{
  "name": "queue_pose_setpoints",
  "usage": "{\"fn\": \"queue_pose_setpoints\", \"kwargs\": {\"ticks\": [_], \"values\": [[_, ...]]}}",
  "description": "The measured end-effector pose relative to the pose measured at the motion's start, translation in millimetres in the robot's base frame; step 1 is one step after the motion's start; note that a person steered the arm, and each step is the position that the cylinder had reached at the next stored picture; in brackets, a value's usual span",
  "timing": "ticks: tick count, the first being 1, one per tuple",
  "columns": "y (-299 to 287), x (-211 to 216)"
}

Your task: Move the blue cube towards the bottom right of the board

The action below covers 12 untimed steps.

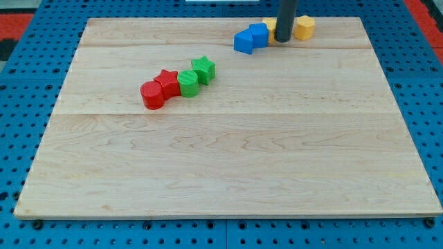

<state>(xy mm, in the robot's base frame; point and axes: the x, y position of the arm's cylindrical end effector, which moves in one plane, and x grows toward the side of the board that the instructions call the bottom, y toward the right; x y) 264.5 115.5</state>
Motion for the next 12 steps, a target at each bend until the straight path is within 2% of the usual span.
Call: {"fn": "queue_pose_setpoints", "kwargs": {"ticks": [1, 3, 4, 5, 6, 7, 10, 12], "values": [[-48, 13], [-179, 30], [-223, 0], [-228, -51], [-156, -69], [-85, -56], [21, 69], [61, 193]]}}
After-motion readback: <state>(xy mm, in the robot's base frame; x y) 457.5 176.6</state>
